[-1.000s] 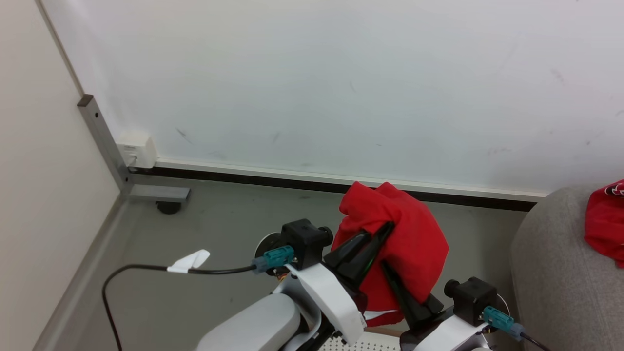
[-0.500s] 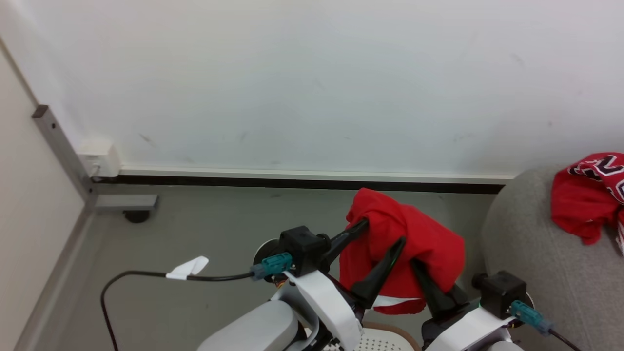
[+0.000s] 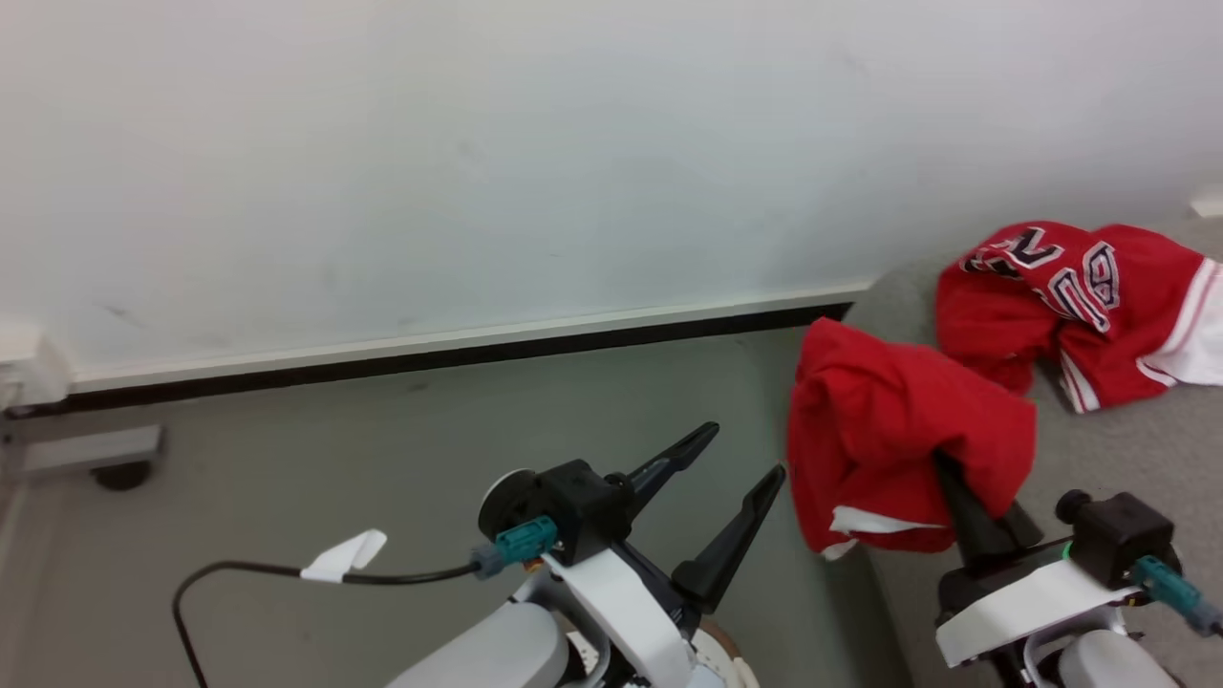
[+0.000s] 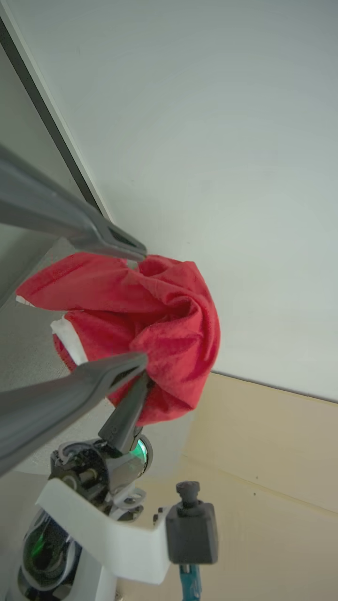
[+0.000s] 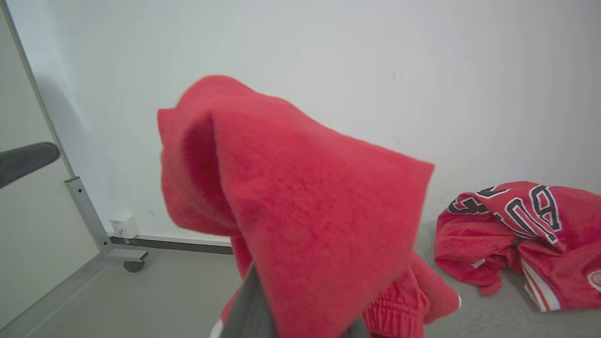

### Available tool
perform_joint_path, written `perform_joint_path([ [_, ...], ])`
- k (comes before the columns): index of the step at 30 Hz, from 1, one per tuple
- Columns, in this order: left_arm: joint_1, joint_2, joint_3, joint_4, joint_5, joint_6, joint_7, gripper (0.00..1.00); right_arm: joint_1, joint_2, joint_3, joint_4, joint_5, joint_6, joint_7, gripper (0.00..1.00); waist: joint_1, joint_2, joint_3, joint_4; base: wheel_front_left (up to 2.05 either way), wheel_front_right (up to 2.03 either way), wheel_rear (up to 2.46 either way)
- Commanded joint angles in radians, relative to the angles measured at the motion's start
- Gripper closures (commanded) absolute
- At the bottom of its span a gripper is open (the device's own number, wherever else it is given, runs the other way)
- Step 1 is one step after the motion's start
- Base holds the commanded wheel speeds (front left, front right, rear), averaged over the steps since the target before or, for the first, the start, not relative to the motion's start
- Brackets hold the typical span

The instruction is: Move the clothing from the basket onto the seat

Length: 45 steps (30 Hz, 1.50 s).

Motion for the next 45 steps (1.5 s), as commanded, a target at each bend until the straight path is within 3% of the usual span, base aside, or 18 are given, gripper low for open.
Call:
perform_joint_path([
  [1, 0.017, 0.008, 0.009, -0.005, 0.022, -0.002, 0.0, 0.0, 0.012, -0.009, -0.019, -0.012, -0.009, -0.002, 0.0, 1.0, 0.0, -0.0001, 0.019, -0.056, 0.0, 0.0, 0.0],
  [12, 0.044, 0.015, 0.049, 0.004, 0.097, -0.018, -0.001, 0.0, 0.043, -0.007, -0.106, -0.064, -0.047, -0.002, 0.0, 1.0, 0.0, -0.0001, 0.064, -0.207, 0.0, 0.0, 0.0],
  [21, 0.065, 0.006, 0.078, 0.012, 0.137, -0.035, -0.001, 0.0, 0.057, 0.005, -0.122, -0.088, -0.052, -0.002, 0.0, 1.0, 0.0, -0.0001, 0.084, -0.267, 0.0, 0.0, 0.0],
  [33, 0.053, -0.002, 0.097, 0.019, 0.182, -0.066, -0.001, 0.0, 0.0, -0.024, -0.18, -0.11, -0.029, -0.002, 0.0, 1.0, 0.0, -0.0001, 0.135, -0.252, 0.0, 0.0, 0.0],
  [45, -0.018, 0.044, 0.083, 0.014, 0.201, -0.089, 0.016, 0.0, -0.242, -0.225, -0.289, 0.032, -0.014, -0.002, 0.027, 1.0, 0.0, -0.0001, 0.325, -0.157, 0.0, 0.0, 0.0],
])
